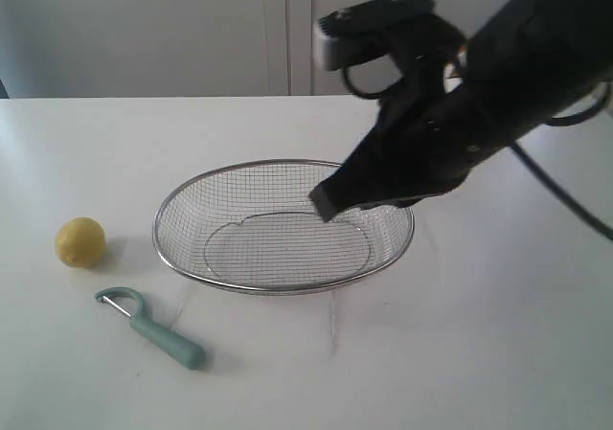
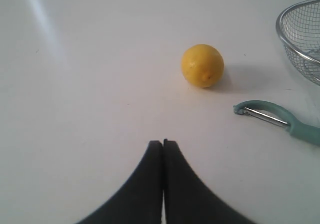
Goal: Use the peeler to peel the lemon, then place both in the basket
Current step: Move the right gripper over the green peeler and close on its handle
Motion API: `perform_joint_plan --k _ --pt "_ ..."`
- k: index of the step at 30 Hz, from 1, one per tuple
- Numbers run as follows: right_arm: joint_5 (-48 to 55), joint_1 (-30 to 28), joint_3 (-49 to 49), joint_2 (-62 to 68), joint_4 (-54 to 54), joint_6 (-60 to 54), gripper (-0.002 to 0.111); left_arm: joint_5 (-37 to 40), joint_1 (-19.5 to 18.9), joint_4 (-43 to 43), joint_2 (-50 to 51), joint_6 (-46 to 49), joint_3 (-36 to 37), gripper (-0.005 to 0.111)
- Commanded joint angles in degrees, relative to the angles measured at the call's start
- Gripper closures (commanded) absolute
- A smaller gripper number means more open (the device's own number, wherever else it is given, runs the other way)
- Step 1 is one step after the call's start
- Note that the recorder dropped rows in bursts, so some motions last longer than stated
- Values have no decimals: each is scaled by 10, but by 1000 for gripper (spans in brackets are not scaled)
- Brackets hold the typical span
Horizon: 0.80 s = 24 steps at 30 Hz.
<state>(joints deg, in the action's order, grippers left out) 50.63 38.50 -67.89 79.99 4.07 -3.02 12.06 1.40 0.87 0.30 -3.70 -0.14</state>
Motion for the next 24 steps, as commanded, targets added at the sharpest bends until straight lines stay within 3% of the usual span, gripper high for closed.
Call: perform_joint_plan --k 1,8,12,24 --pt "6 70 -61 77 -17 11 108 0 0 -2 -3 1 1 107" --pt "51 165 -249 244 -15 -36 108 0 0 -2 -3 1 1 107" --pt "102 181 -343 338 -14 -60 108 0 0 -2 -3 1 1 107" --pt "93 182 -368 415 -10 -73 108 0 0 -2 -3 1 1 107"
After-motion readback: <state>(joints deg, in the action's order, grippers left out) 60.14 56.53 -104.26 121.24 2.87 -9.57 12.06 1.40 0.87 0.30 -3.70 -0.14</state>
